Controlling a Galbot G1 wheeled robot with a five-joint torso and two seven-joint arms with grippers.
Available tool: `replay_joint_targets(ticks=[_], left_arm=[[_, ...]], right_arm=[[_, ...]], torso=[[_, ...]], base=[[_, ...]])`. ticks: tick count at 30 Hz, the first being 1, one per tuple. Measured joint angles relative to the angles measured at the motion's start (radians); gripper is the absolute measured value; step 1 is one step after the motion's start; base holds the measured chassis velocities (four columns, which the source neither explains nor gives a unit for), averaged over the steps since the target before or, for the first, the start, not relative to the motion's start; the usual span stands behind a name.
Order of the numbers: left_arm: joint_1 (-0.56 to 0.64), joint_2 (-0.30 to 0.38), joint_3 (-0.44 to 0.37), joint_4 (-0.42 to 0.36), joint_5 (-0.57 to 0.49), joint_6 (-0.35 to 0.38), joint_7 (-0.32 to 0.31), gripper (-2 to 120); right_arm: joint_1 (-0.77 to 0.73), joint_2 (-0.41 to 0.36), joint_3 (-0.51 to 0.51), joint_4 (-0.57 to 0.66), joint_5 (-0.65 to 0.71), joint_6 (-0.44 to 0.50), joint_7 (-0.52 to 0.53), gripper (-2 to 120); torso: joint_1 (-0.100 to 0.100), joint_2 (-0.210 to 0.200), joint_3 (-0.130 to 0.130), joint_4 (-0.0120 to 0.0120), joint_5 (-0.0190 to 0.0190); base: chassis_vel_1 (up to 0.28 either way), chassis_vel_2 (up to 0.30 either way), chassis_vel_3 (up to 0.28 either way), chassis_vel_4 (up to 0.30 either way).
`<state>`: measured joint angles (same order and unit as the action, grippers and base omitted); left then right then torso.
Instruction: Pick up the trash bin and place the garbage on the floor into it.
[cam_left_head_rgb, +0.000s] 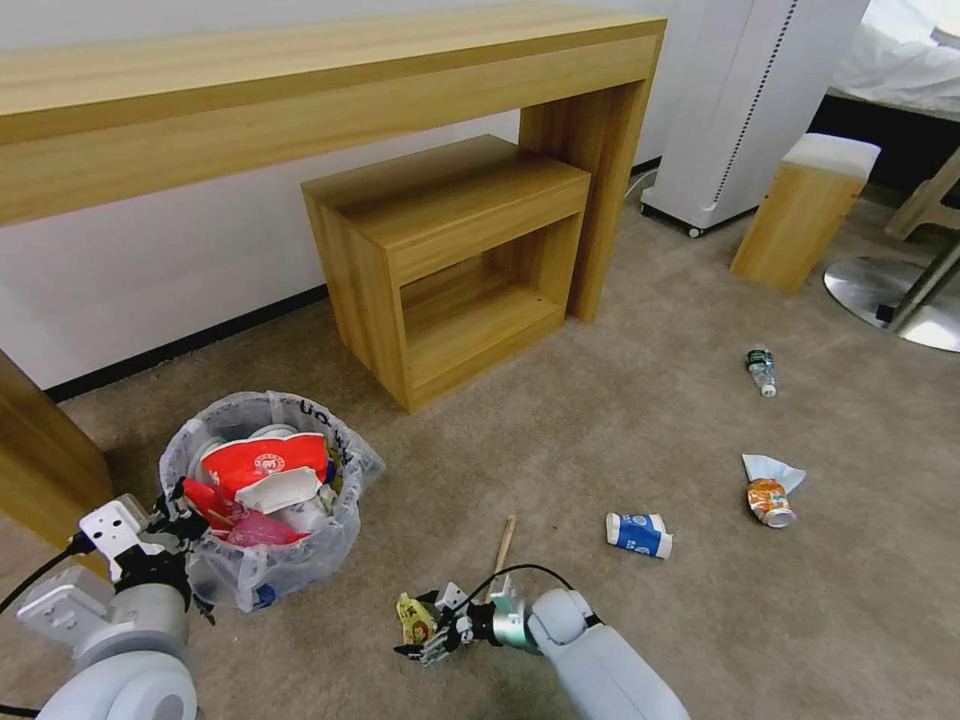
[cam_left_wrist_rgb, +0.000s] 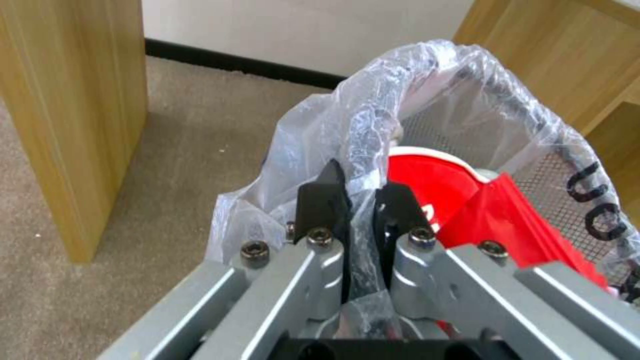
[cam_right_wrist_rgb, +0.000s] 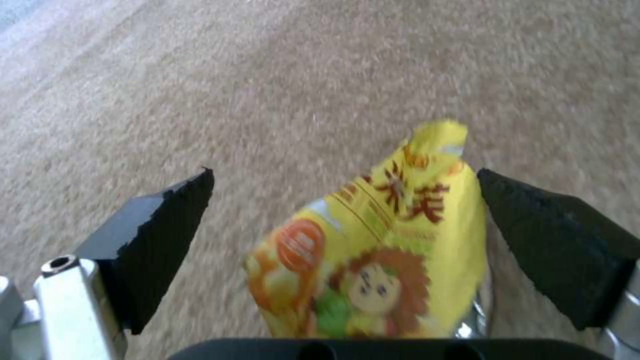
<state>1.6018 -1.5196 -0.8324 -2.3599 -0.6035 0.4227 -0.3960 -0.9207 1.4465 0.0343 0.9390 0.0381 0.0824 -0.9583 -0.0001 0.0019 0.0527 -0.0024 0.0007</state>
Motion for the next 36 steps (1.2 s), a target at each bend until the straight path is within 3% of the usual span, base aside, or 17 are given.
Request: replay_joint_targets(ticks=[11, 29, 36], left_arm=[[0.008, 0.001, 0.000, -0.009, 0.005, 0.000, 0.000, 3], [0.015, 0.001, -0.006, -0.012, 0.008, -0.003, 0.001, 3], [0.014, 0.001, -0.007, -0.008, 0.008, -0.005, 0.003, 3]], right_arm=[[0.013, 0.032, 0.005, -0.053, -0.077, -0.001, 0.066, 100], [0.058, 0.120, 0.022, -0.161, -0.120, 0.023, 0.065, 100], [0.068, 0.131, 0.029, -0.184, -0.138, 0.025, 0.054, 78]], torso=[[0.000, 0.000, 0.000, 0.0000, 0.0001], [0.000, 0.000, 0.000, 0.0001, 0.0001], [0.000, 0.000, 0.000, 0.0000, 0.0000]], base=[[0.000, 0.000, 0.000, 0.000], [0.000, 0.000, 0.000, 0.000], [0.000, 0.000, 0.000, 0.000]])
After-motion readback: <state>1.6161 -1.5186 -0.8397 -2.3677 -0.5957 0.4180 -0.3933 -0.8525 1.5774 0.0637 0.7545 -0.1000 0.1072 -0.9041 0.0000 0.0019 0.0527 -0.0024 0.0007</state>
